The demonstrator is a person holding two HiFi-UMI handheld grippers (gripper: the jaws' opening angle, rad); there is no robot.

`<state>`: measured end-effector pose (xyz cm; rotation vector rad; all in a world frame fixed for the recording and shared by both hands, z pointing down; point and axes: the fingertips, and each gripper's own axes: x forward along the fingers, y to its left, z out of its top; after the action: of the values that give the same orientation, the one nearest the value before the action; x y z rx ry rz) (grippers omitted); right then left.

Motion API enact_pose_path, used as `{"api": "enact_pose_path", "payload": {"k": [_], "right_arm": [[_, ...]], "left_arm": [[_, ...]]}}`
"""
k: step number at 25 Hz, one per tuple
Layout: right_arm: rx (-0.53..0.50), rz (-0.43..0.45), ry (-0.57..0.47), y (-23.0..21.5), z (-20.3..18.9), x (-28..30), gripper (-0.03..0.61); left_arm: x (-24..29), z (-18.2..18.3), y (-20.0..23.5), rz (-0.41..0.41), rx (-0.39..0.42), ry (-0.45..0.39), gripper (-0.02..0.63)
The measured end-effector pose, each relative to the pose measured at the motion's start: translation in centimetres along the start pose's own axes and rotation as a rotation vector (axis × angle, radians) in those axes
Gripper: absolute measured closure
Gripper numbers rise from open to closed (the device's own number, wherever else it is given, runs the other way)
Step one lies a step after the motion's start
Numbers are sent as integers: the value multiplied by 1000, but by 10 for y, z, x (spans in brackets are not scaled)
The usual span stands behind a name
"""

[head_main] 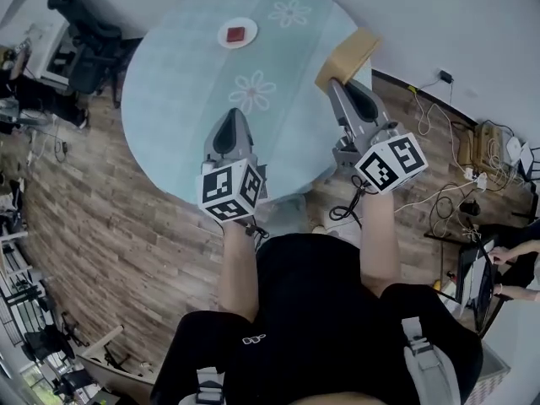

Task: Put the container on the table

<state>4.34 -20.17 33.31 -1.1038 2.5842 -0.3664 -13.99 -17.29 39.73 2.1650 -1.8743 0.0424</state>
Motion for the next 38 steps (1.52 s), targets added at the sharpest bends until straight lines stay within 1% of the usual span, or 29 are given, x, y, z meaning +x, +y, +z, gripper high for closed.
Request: {"api": "enact_pose_path", "payload": {"k": [5, 8, 10, 12, 15, 17, 19, 21, 23, 26, 29, 31, 32, 34, 37, 38], "right_arm": [[-22, 8, 35, -3, -19, 72, 546], [-47, -6, 68, -7, -32, 104, 546], [-76, -6, 110, -7, -43, 120, 546], [-112, -2, 188, -10, -60, 126, 546], [-162, -6, 344, -28, -88, 133, 548], [-220, 14, 438, -39, -105, 148, 548], [-304, 57, 533, -46, -127, 166, 548], [-386, 129, 639, -48, -157, 182, 548], [-459, 223, 745, -46, -189, 195, 548], [-586, 364, 883, -44, -235, 199, 548], [-748, 501, 1047, -47, -282, 199, 548], [-854, 573, 1149, -51, -310, 197, 548], [-892, 605, 1186, -52, -321, 195, 546], [-939, 657, 1235, -53, -339, 191, 543], [-947, 686, 1263, -54, -356, 188, 530], [-941, 685, 1262, -54, -357, 187, 496]], "left_arm": [[41, 9, 60, 33, -24, 12, 617], [63, 5, 94, 54, -60, 29, 617], [76, 0, 112, 63, -90, 44, 617], [84, -10, 118, 59, -116, 66, 617], [95, -24, 118, 54, -143, 92, 617], [103, -26, 121, 60, -157, 96, 617], [107, -27, 128, 76, -171, 99, 617], [104, -32, 136, 107, -192, 103, 617], [98, -34, 145, 143, -209, 103, 617], [89, -30, 151, 172, -205, 93, 617], [82, -28, 161, 207, -203, 86, 617], [78, -30, 170, 232, -213, 88, 617], [75, -31, 173, 243, -218, 89, 617], [71, -34, 178, 261, -224, 92, 617], [64, -36, 182, 284, -231, 89, 617], [63, -36, 182, 288, -232, 86, 617]]}}
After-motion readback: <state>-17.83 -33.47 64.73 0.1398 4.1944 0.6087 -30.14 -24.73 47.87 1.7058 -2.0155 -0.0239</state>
